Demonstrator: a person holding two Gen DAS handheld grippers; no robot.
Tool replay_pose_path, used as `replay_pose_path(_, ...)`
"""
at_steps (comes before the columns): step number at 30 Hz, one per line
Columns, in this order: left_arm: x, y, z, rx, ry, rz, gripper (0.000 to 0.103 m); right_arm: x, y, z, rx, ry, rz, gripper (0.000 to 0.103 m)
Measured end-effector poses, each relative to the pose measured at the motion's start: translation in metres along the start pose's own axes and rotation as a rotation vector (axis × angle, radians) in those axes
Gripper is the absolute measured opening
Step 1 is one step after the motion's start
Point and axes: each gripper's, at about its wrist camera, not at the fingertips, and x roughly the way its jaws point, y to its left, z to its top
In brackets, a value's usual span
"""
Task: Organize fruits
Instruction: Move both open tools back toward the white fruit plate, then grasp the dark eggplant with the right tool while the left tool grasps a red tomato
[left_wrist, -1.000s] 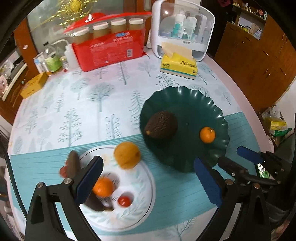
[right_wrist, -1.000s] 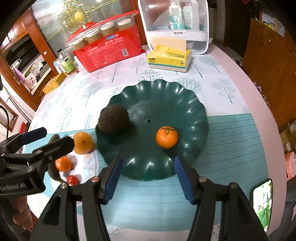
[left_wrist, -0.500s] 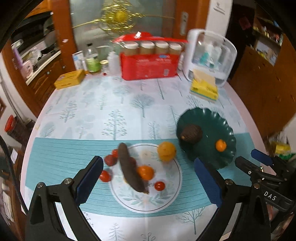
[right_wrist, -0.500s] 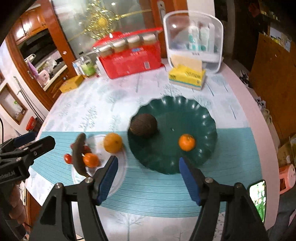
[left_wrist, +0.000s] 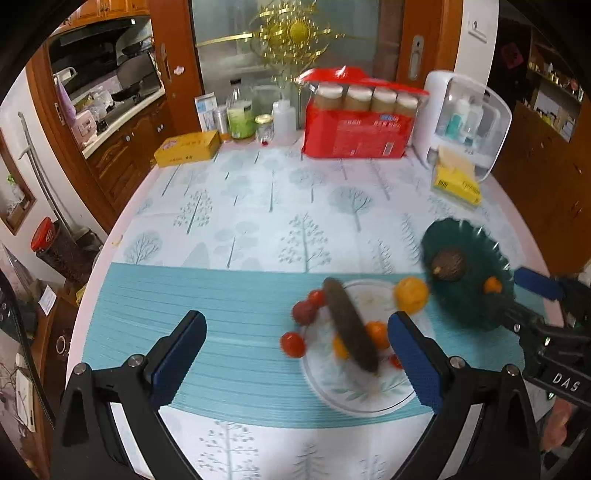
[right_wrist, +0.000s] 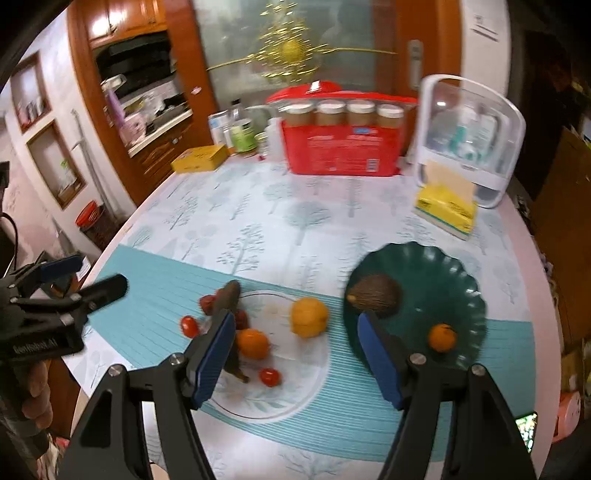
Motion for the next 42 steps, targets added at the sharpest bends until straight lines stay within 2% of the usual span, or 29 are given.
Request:
replay_pose_path(8,0.061,0.035,-0.028,0.041,0.13,-0.034,0.097,0.052,0.038,0.005,0.005,0.106,0.044,0.07)
replay_pose_path(12,0.097,0.041,-0.038,0.049,0.184,-0.068,0.091,0.084,0.045,0.004,0.024,0.165,0.039,0.069)
replay_pose_path(14,0.113,0.042,-0.042,0.056,0.208,-0.088,0.084,0.1,0.049,0.003,0.035,0.197,0.038,0.069)
replay_pose_path(16,0.127,0.042,-0.046,0.056,0.23,-0.114,0.078,0.116,0.052,0.002,0.04,0.227,0.036,0.068)
replay_pose_path(21,0.154,0.046,-0.053,0.018,0.274,-0.199,0.077,0.152,0.063,-0.004,0.039,0.306,0.036,0.058)
replay_pose_path(25,0.164,0.046,-0.055,0.006,0.288,-0.23,0.076,0.172,0.071,-0.007,0.032,0.344,0.026,0.053)
replay_pose_path(31,0.176,0.05,-0.053,-0.025,0.307,-0.267,0.075,0.187,0.074,-0.009,0.033,0.376,0.007,0.042)
replay_pose_path(32,0.177,0.05,-0.052,-0.027,0.309,-0.271,0.075,0.188,0.073,-0.009,0.04,0.379,0.022,0.035)
replay_pose_path(39,0.188,0.043,-0.046,-0.028,0.314,-0.302,0.064,0.181,0.069,-0.011,0.053,0.375,0.029,0.032)
replay_pose_path(41,0.19,0.038,-0.044,-0.027,0.315,-0.309,0.058,0.177,0.065,-0.012,0.071,0.369,0.031,0.032)
replay_pose_path(42,0.19,0.036,-0.043,-0.026,0.315,-0.311,0.051,0.175,0.064,-0.012,0.076,0.366,0.032,0.032)
